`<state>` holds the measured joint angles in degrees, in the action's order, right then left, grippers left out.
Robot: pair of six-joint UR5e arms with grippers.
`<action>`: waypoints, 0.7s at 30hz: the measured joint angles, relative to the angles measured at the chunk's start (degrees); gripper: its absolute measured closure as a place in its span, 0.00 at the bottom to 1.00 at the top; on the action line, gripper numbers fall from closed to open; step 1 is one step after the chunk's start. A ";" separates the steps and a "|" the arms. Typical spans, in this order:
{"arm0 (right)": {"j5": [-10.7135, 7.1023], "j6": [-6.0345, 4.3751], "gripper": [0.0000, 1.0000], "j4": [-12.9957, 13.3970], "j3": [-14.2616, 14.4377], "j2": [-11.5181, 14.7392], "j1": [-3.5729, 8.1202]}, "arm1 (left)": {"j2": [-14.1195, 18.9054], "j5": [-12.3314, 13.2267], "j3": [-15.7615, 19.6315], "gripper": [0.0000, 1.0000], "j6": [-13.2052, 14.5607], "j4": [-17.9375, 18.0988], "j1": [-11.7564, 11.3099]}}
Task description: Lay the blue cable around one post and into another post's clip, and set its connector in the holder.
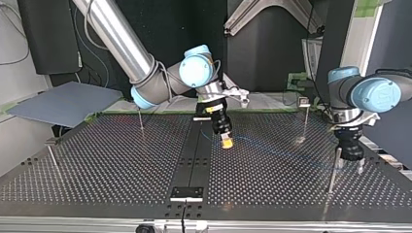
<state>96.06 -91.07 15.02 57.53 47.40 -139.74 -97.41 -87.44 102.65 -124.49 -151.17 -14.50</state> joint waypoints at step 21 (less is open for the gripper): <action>0.21 0.26 1.00 0.73 3.20 -0.21 1.57 | -3.23 1.02 -1.13 0.00 -0.58 -3.13 -0.08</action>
<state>96.27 -90.81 15.75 60.73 47.18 -138.18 -100.64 -86.42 101.51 -125.08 -154.30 -14.58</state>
